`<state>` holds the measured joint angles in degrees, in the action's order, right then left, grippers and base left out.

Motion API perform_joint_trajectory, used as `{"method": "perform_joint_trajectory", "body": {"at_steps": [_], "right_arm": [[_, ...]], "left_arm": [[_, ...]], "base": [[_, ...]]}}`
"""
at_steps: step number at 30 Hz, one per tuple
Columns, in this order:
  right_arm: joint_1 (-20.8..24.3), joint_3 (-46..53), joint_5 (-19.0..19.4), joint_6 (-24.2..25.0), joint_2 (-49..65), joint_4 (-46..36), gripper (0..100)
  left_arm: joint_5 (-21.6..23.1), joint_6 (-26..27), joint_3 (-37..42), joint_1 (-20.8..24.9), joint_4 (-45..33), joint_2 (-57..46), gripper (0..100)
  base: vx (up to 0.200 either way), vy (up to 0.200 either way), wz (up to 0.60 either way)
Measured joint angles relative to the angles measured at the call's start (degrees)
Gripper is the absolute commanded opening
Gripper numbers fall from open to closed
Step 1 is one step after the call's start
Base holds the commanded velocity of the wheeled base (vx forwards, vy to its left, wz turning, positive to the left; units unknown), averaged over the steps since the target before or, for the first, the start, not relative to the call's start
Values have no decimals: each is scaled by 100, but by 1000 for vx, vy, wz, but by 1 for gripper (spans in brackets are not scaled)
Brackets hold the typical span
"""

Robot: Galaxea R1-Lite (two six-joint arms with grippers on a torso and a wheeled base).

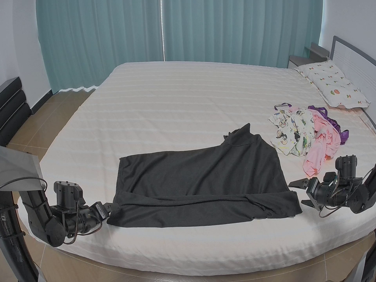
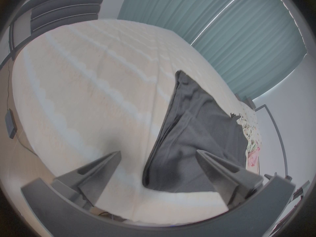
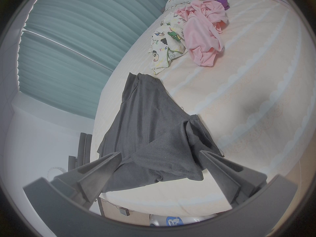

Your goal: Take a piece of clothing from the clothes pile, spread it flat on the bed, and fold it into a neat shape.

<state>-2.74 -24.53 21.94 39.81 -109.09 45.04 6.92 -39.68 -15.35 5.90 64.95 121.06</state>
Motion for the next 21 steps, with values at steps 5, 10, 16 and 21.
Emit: {"method": "perform_joint_trajectory", "body": {"at_steps": [5, 10, 16, 21], "right_arm": [[5, 11, 0, -7, 13, 4, 100], [7, 26, 0, 1, 90, 6, 100], [10, 59, 0, 17, 258, 11, 100], [10, 77, 2, 11, 323, 4, 100]], "left_arm": [[-66, -66, -490, -21, -151, -144, 100], [-74, -290, -1069, -20, -762, -306, 100], [-30, -925, -1326, -10, -857, -428, 100], [-17, -936, -1381, -20, -868, -463, 100]], "base": [[0, 0, 0], [0, 0, 0], [100, 0, 0], [200, 0, 0]]}}
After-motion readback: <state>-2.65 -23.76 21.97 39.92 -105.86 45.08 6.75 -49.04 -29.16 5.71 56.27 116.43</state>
